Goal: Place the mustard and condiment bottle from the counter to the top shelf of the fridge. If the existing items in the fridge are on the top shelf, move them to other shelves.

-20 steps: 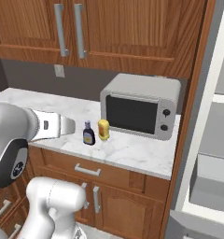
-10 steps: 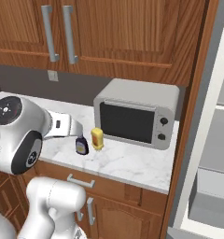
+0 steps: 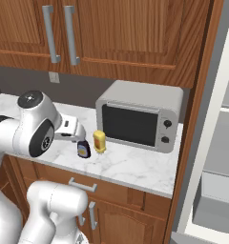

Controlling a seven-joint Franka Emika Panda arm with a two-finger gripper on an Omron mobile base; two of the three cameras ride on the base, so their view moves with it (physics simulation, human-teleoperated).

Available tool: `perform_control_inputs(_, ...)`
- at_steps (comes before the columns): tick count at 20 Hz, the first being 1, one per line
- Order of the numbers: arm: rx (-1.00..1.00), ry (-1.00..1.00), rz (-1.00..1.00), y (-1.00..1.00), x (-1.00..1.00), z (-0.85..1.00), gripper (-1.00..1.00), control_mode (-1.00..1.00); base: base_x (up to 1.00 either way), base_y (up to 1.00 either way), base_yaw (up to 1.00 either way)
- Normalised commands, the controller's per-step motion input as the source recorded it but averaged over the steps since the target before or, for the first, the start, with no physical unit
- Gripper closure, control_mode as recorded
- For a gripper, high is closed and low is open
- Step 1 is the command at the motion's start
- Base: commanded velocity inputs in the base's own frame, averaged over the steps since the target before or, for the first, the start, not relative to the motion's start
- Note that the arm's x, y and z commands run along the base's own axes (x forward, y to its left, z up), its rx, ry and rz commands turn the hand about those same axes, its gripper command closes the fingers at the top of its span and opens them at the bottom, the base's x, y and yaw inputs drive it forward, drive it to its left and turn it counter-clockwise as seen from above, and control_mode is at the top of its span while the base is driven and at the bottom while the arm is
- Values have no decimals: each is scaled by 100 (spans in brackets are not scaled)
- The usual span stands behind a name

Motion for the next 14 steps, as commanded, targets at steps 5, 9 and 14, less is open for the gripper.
perform_control_inputs(5,0,11,0,12,47,-49,-100,-100,0,0,0)
perform_control_inputs(9,0,1,-2,34,46,-45,-100,-100,0,0,0)
perform_control_inputs(14,0,0,-6,23,51,-43,-100,-100,0,0,0)
